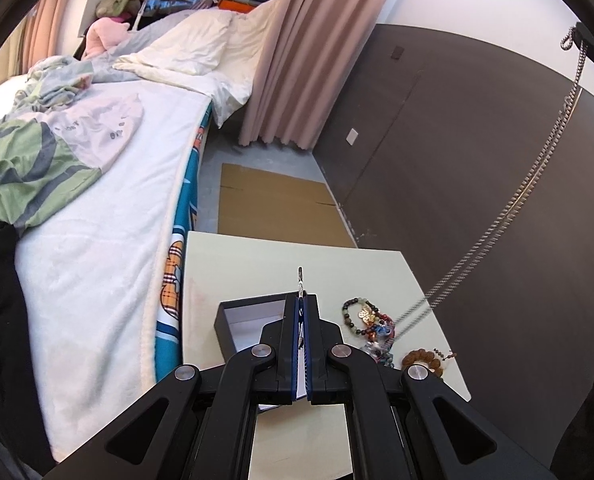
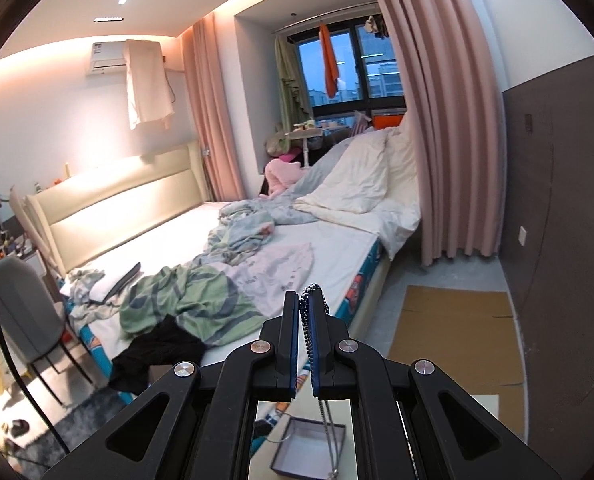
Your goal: Organize jewelry
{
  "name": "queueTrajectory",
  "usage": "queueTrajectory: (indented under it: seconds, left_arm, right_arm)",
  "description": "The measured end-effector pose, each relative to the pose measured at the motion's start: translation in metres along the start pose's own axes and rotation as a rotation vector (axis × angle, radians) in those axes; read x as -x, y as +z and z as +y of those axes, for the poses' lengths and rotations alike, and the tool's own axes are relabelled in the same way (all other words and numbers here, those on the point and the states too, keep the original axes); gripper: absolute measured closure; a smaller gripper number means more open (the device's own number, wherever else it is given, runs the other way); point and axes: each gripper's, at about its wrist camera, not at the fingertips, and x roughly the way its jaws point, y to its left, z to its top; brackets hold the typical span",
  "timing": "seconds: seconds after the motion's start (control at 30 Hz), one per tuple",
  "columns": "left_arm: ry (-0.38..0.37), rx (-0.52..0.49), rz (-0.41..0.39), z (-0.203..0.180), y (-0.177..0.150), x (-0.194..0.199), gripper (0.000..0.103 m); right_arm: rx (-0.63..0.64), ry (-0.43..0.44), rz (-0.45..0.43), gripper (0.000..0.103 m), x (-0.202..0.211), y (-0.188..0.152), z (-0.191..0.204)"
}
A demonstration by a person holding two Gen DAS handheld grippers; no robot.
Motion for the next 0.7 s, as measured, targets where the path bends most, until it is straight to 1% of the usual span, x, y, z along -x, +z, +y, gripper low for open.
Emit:
queueTrajectory:
  seconds: [0.2, 0.33, 0.37, 0.4, 0.43, 0.5, 0.63, 0.7]
  left_arm:
    - [0.022, 0.0, 0.005, 0.008, -0.001, 0.003, 0.102]
    - [0.038, -0.001, 0.008, 0.011, -0.001, 0.004, 0.102]
    - [0.042, -0.004, 0.01, 0.011, -0.001, 0.004, 0.102]
    - [0.043, -0.006, 0.012, 0.01, 0.0, 0.003, 0.102]
    - [0.045, -0.011, 0.014, 0.008, 0.0, 0.002, 0.102]
    - [0.046, -0.019, 0.018, 0.006, 0.0, 0.0, 0.102]
    - [0.048, -0.036, 0.034, -0.002, 0.0, -0.008, 0.102]
    - [0.048, -0.043, 0.047, -0.005, -0.001, -0.014, 0.102]
  right_arm:
    - [-0.036, 0.024, 0.044, 0.097, -0.023, -0.017, -0.002]
    - [-0.058, 0.018, 0.1, 0.096, -0.038, -0.035, -0.007]
    - [-0.068, 0.021, 0.124, 0.094, -0.043, -0.04, -0.009]
    - [-0.08, 0.025, 0.149, 0.085, -0.048, -0.046, -0.011]
    - [-0.088, 0.019, 0.16, 0.071, -0.05, -0.051, -0.013]
    - [-0.102, -0.012, 0.161, 0.056, -0.049, -0.061, -0.02]
    - [-0.147, -0.029, 0.169, 0.055, -0.039, -0.079, -0.038]
    - [-0.168, -0.052, 0.178, 0.055, -0.032, -0.089, -0.05]
